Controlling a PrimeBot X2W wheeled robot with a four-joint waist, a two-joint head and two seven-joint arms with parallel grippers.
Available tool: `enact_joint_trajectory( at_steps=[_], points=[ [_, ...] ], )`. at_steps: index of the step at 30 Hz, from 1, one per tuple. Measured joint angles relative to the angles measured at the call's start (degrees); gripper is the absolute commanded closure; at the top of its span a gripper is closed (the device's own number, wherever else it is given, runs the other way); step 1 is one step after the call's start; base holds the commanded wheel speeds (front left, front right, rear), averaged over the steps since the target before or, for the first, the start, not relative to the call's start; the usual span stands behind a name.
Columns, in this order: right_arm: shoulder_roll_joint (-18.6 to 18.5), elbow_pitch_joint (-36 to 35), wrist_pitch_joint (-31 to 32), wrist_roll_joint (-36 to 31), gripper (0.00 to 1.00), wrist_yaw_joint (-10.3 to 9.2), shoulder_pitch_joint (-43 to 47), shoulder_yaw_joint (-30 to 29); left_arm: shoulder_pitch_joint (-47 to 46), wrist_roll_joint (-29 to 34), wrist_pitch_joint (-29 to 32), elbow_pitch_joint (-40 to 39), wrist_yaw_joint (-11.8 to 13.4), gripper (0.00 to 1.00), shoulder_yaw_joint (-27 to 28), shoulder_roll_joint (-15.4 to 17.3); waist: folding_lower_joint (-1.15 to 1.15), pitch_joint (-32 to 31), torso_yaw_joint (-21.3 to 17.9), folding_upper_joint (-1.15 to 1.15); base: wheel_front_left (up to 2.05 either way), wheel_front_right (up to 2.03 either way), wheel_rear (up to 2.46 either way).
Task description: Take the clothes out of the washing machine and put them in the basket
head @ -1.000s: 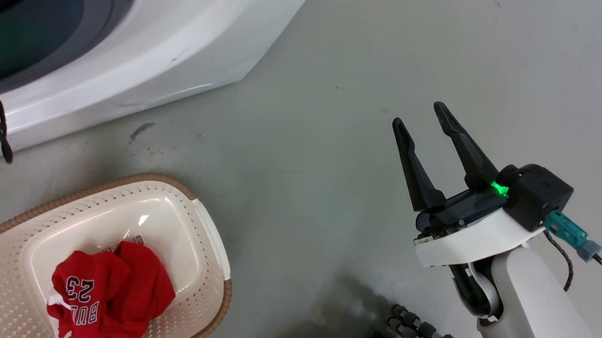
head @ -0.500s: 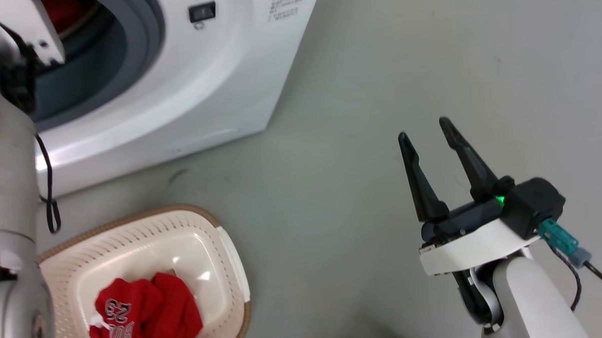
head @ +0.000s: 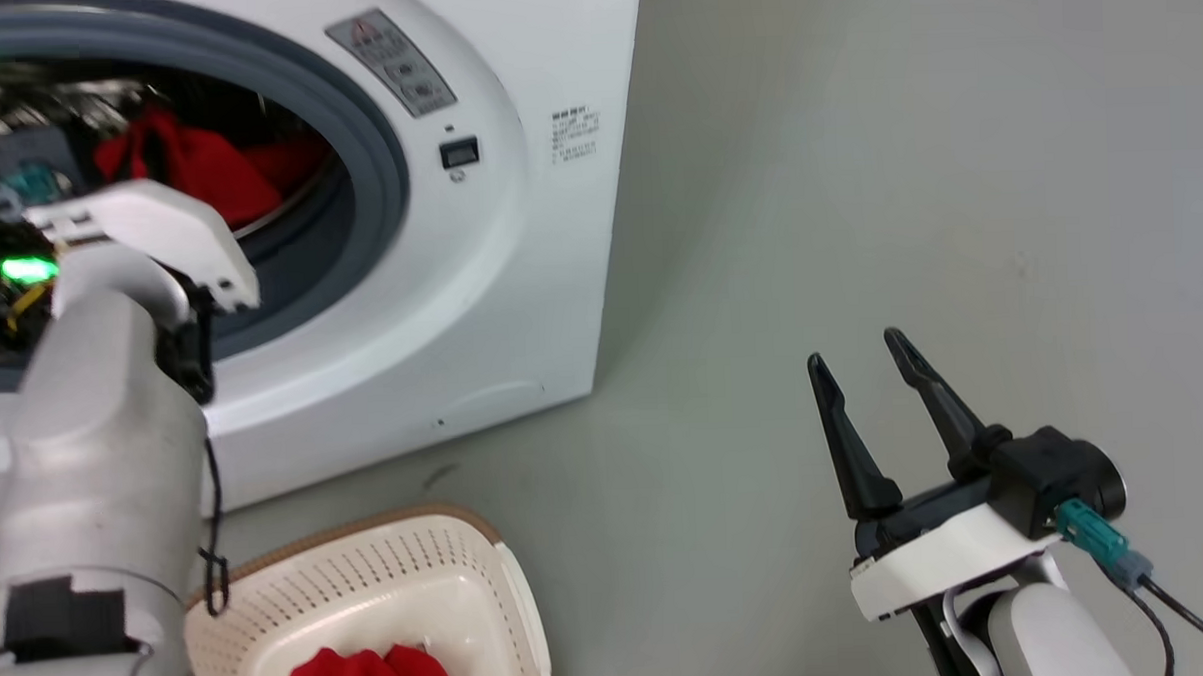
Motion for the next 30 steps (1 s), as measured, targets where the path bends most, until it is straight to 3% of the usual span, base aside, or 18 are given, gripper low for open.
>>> enact_joint_trajectory(
  at_steps=[10, 21, 30],
  points=[
    [0.0, -2.07, 1.85, -0.67, 0.0, 0.0, 3.25, -1.1, 8.64, -1.93, -2.47, -7.47, -1.19, 1.0, 1.51, -1.77, 0.0, -6.39, 2.43, 0.0, 0.0, 0.0, 0.0],
    [0.0, -4.12, 3.69, -1.54, 0.0, 0.0, 5.83, -1.98, 22.09, -1.22, -2.56, -32.89, -0.43, 1.0, 3.02, -4.82, -0.01, -10.04, 5.45, 0.0, 0.0, 0.0, 0.0],
    [0.0, -5.16, 4.54, -1.65, 0.0, 0.0, 7.49, -2.08, 35.59, -0.4, 0.8, -58.12, 2.68, 1.0, 1.18, -7.75, 0.0, -11.52, 7.51, 0.0, 0.0, 0.0, 0.0]
  ],
)
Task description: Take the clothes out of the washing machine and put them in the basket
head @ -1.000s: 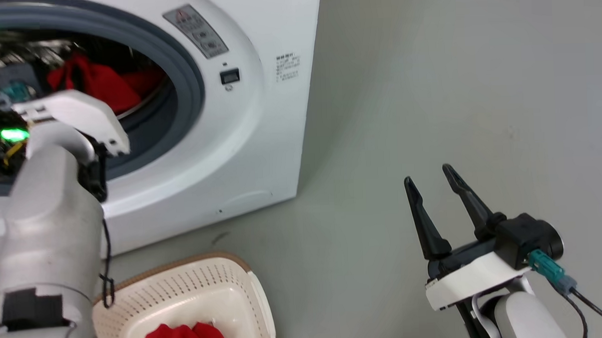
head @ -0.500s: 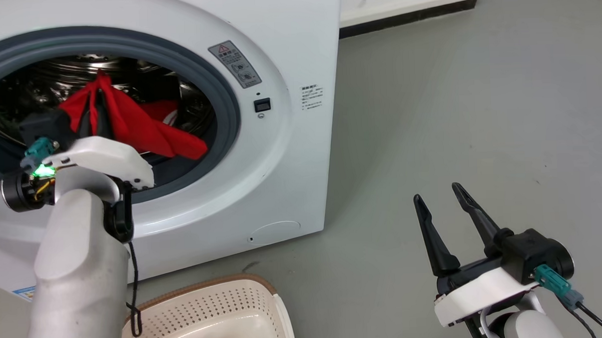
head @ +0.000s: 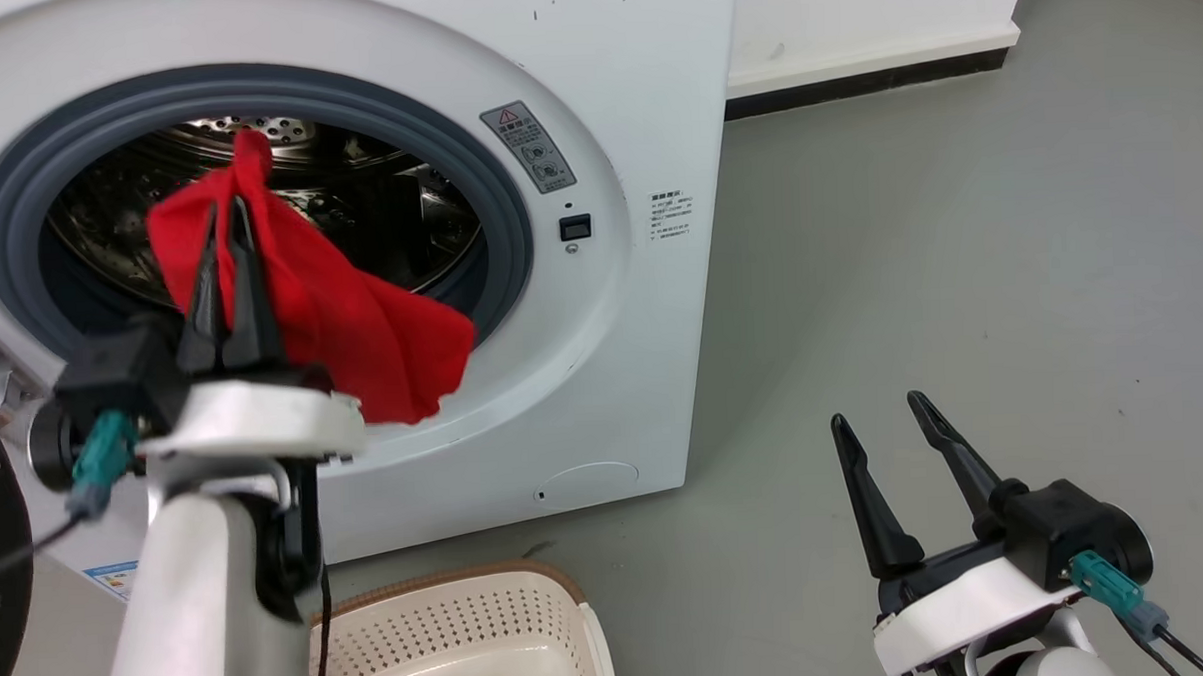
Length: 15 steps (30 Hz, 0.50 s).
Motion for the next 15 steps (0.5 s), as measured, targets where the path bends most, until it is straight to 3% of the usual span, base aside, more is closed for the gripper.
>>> enact_joint_trajectory(
  at_steps=[8, 15],
  points=[
    [0.0, -1.31, 0.76, -0.88, 0.0, 0.0, 0.75, -0.32, 17.49, -0.53, 6.45, -19.8, 3.45, 1.0, -2.14, -2.34, 0.0, 0.44, 1.69, 0.0, 0.0, 0.0, 0.0],
    [0.0, -2.24, 1.15, -1.38, 0.0, 0.0, 0.42, -0.38, 27.16, -1.93, 8.75, -18.92, 5.42, 1.0, -4.11, -3.49, 0.0, 2.71, 3.4, 0.0, 0.0, 0.0, 0.0]
  ],
)
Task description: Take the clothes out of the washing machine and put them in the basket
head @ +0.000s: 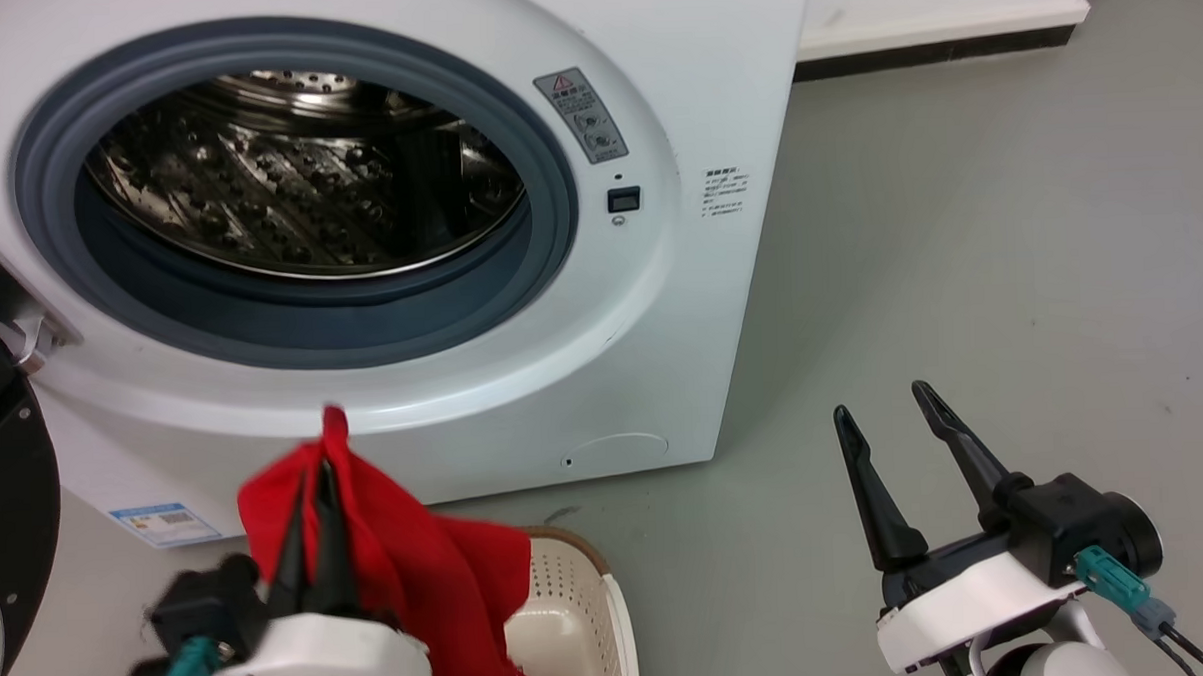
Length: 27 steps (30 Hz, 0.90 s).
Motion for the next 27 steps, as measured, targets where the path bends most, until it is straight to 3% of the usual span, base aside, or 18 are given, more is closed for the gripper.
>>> enact_joint_trajectory(
  at_steps=[8, 19, 27],
  points=[
    [0.0, -0.96, -0.26, -0.05, 0.0, 0.0, -2.01, 0.96, -0.44, -3.96, -5.09, 20.5, -3.18, 1.0, -2.26, -0.94, 0.01, 5.42, 1.14, 0.0, 0.0, 0.0, 0.0],
    [-0.01, -1.76, -1.62, -0.43, 0.0, 0.0, -7.03, 1.45, -17.66, -4.81, -10.13, 49.72, -7.34, 1.0, -4.64, -1.4, 0.02, 16.63, 1.18, 0.0, 0.0, 0.0, 0.0],
    [-0.02, -1.9, -2.74, -0.26, 0.0, 0.0, -10.65, 1.66, -31.3, -4.11, -11.46, 65.98, -8.51, 1.0, -6.25, -1.63, 0.02, 25.65, -0.18, 0.0, 0.0, 0.0, 0.0]
  ],
)
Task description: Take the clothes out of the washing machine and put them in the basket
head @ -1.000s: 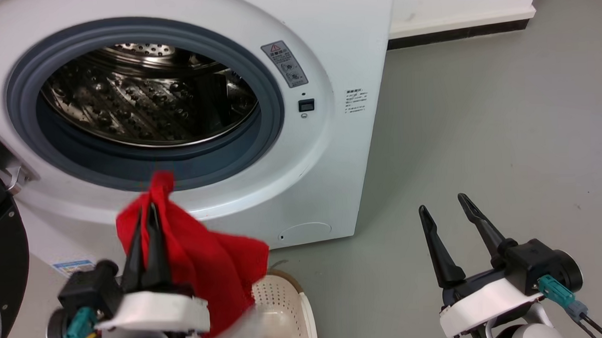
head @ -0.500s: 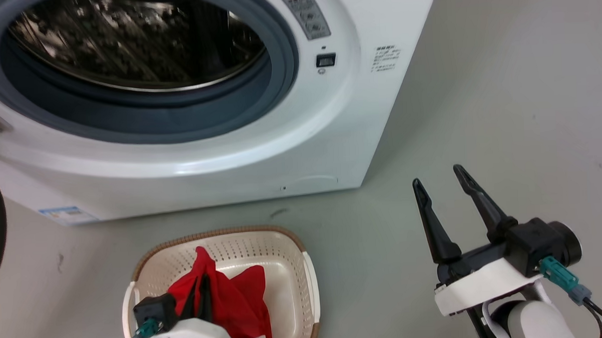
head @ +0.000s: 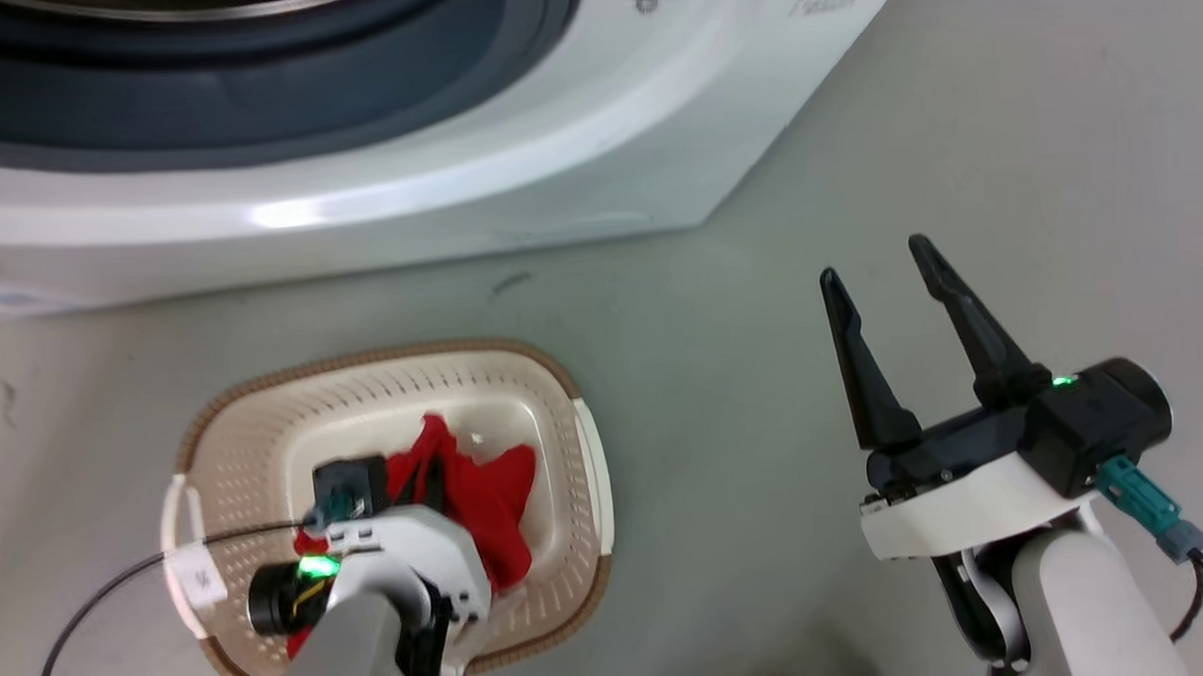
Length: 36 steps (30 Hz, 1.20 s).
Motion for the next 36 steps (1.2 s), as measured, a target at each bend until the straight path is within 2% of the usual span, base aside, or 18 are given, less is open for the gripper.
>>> enact_joint_trajectory(
  at_steps=[9, 14, 15, 17, 18, 21, 26, 27, 36],
  points=[
    [0.01, 0.68, -1.66, 0.83, 0.0, 0.0, -3.37, 1.3, -10.65, -1.0, -0.16, 13.52, 1.76, 1.0, 1.2, 1.09, 0.0, 9.11, -1.92, 0.0, 0.0, 0.0, 0.0],
    [0.01, 1.35, -2.44, 1.4, 0.0, 0.0, -4.52, 1.7, -13.01, -1.09, 1.26, 16.34, 2.8, 1.0, 1.19, 2.02, 0.0, 12.63, -3.21, 0.0, 0.0, 0.0, 0.0],
    [0.01, 1.65, -2.59, 1.41, 0.0, 0.0, -4.59, 1.78, -13.16, -1.09, 1.69, 16.62, 2.82, 0.97, 1.07, 2.08, 0.0, 13.03, -3.45, 0.0, 0.0, 0.0, 0.0],
    [0.01, 2.23, -2.86, 1.56, 0.0, 0.0, -4.77, 1.8, -13.18, -1.01, 2.08, 17.11, 2.81, 0.4, 0.67, 2.13, 0.0, 13.35, -3.89, 0.0, 0.0, 0.0, 0.0],
    [0.02, 2.74, -2.88, 1.71, 0.0, 0.0, -4.8, 1.77, -13.18, -1.01, 2.08, 17.25, 2.81, 0.01, 0.55, 2.12, 0.0, 13.2, -3.96, 0.0, 0.0, 0.0, 0.0],
    [0.02, 4.14, -3.26, 1.93, 0.0, 0.0, -5.14, 1.59, -12.9, -1.54, 1.37, 17.47, 2.52, 0.0, 0.75, 2.01, 0.0, 11.68, -3.92, 0.0, 0.0, 0.0, 0.0],
    [0.04, 6.81, -3.52, 1.72, 0.0, 0.0, -4.63, 0.87, -10.08, -2.59, -0.31, 17.04, 0.16, 0.0, 1.03, 1.31, -0.01, 6.23, -3.3, 0.0, 0.0, 0.0, 0.0],
    [0.05, 7.82, -3.6, 1.14, 0.0, 0.0, -3.48, 0.0, -7.39, -3.24, -0.56, 14.7, -0.76, 0.0, 1.57, 0.83, -0.01, 2.0, -2.74, 0.0, 0.0, 0.0, 0.0],
    [0.05, 8.88, -2.49, -0.76, 0.0, 0.0, 1.12, -3.16, 2.92, -1.48, -0.73, -1.63, -1.24, 0.0, 4.68, 0.27, -0.02, -10.89, -0.38, 0.0, 0.0, 0.0, 0.0]
  ],
)
